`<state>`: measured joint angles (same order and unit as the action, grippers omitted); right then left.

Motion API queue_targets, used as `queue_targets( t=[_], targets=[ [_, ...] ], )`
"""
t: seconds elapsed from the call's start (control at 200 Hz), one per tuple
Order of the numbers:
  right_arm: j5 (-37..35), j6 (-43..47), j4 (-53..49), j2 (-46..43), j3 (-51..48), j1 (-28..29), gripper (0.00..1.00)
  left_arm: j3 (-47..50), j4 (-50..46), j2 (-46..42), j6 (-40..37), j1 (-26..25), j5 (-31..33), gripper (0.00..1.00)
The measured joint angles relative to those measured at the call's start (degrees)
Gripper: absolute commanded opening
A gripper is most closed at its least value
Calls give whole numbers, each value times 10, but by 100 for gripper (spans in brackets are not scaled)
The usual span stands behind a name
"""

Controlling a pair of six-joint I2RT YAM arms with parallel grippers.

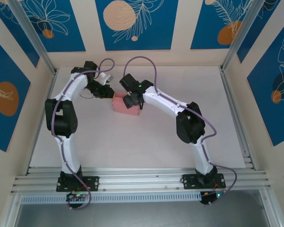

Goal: Fold the paper box

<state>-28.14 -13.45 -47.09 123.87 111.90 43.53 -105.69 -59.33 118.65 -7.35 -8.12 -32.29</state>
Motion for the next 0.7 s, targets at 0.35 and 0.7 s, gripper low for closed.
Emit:
queue_targets(
  t=[0.35, 0.7],
  targets=[
    [-1, 0, 0, 1, 2, 0, 68, -8, 2, -7, 0, -4, 30, 20],
    [-2, 0, 0, 1, 2, 0, 68, -27, -1, -7, 0, -15, 35, 10]
  ],
)
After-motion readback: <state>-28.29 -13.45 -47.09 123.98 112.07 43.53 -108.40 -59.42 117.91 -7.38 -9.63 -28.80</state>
